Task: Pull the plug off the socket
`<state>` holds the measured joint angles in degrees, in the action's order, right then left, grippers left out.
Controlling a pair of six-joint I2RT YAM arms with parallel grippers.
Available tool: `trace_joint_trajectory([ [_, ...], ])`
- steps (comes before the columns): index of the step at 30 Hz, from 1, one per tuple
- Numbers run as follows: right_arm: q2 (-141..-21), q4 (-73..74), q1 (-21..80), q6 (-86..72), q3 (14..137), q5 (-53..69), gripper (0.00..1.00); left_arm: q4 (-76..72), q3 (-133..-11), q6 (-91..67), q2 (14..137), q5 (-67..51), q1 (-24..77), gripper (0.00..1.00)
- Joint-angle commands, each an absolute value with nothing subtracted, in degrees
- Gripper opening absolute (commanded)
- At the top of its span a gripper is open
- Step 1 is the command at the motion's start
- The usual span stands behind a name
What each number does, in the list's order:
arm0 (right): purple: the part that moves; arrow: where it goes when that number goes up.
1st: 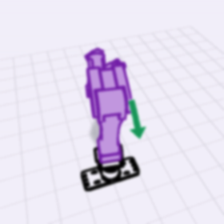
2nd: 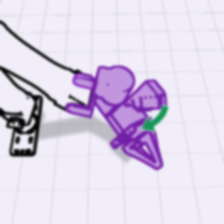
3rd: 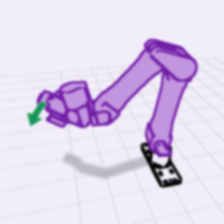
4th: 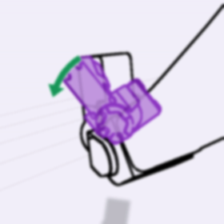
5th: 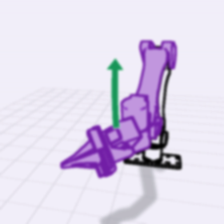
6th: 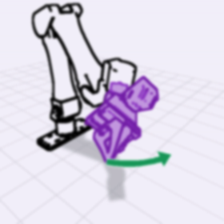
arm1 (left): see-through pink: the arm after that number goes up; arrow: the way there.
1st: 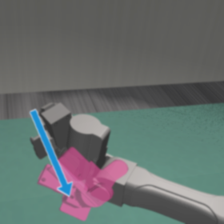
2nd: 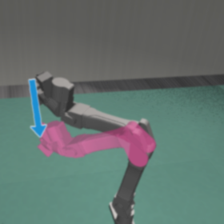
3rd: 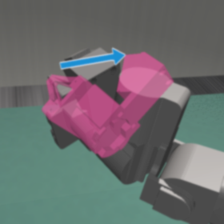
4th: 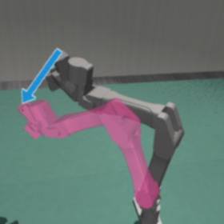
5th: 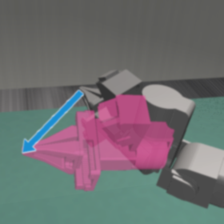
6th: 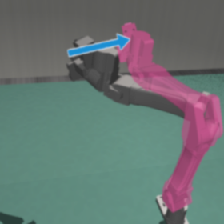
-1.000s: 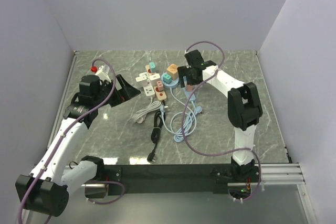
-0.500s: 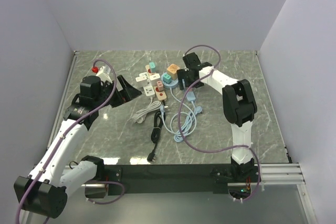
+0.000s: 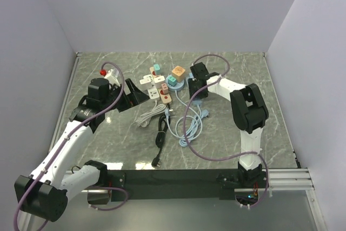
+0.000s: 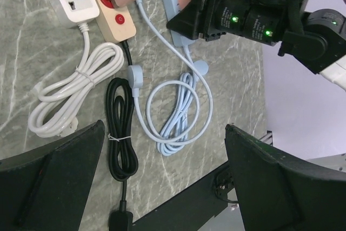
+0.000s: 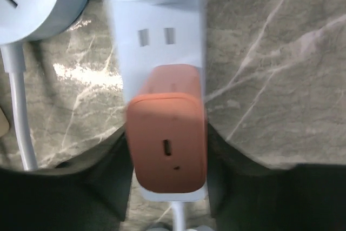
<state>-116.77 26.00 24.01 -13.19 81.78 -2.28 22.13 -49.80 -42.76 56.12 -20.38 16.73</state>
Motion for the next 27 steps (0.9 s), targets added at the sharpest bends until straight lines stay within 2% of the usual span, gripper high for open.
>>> trace_joint_trajectory([
  [1, -114.0, 25.57, 23.99, -15.73, 79.46, -1.32, 0.35, 20.92, -49.57, -43.33, 56.86, -18.64, 17.84, 1.0],
  [3, -111.64, 26.19, 23.82, -16.43, 78.32, -0.88, 0.2, 21.27, -49.83, -43.42, 58.27, -17.67, 18.63, 0.99],
  [4, -110.49, 26.28, 23.73, -16.7, 77.61, -0.44, 0.06, 21.53, -49.83, -43.59, 58.88, -17.32, 18.98, 0.99],
  [5, -109.0, 26.37, 23.64, -17.05, 76.74, -0.18, 0.0, 21.27, -50.1, -43.68, 60.02, -16.97, 19.77, 0.99],
  [14, -92.39, 28.83, 20.83, -21.7, 70.15, 17.98, 0.0, 14.86, -54.22, -47.72, 71.09, -14.59, 29.08, 0.99],
  [19, -88.69, 29.35, 20.65, -22.67, 67.5, 27.06, 0.0, 12.83, -61.24, -48.43, 79.87, -11.44, 35.58, 0.99],
  [27, -86.22, 31.55, 20.74, -19.95, 63.81, 41.2, 0.0, 7.64, -65.3, -47.73, 85.25, -5.46, 40.25, 1.0],
])
